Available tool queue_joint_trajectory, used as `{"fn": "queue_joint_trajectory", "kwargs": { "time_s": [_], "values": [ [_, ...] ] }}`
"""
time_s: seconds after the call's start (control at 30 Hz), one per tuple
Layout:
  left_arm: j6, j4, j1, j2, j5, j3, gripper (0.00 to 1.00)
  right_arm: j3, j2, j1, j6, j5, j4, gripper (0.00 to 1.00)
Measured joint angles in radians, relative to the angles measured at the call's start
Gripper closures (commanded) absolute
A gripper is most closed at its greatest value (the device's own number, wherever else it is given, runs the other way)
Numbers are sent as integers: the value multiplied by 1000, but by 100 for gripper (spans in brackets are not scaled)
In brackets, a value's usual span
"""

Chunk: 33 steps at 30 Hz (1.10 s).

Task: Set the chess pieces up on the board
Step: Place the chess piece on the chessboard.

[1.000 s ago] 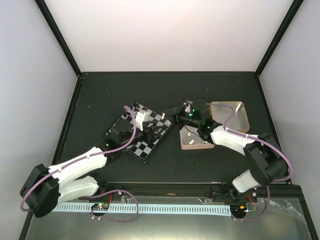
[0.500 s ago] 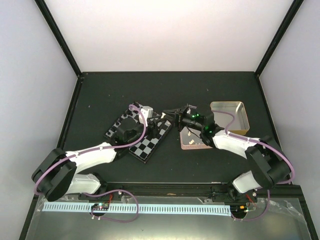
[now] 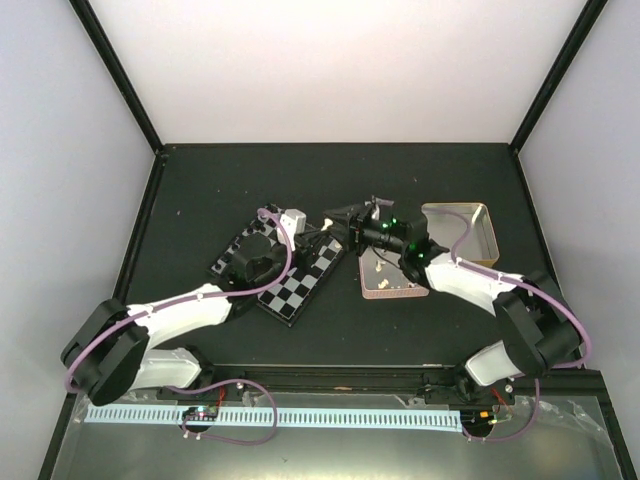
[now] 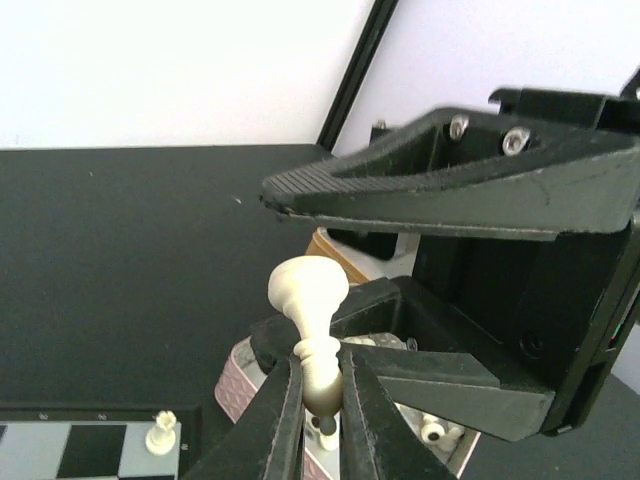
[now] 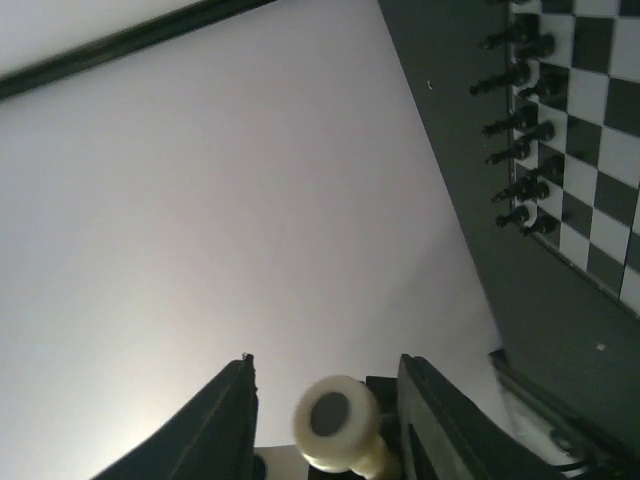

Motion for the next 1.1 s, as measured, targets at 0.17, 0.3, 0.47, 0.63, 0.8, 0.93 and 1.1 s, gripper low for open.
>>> {"fn": "queue_joint_trajectory", "kwargs": {
  "time_s": [0.17, 0.3, 0.47, 0.63, 0.8, 0.93, 1.1],
  "values": [
    [60, -145, 3, -57, 18, 72, 98, 148, 0, -9, -333, -64, -187, 62],
    [117, -280, 3, -104, 81, 131, 99, 215, -6, -8, -587, -122, -326, 73],
    [152, -418, 9, -135, 140, 173, 98, 225, -38, -10, -789, -180, -458, 75],
    [156, -474, 16, -147, 181, 181, 99, 216, -84, -10, -861, -192, -504, 73],
    [154, -488, 20, -147, 209, 192, 98, 183, -113, -11, -855, -188, -494, 88],
    [148, -504, 20, -146, 215, 192, 88, 151, -117, -14, -812, -186, -451, 94],
    [106, -490, 23, -157, 216, 187, 60, 81, -124, -15, -700, -174, -330, 95]
  ]
}}
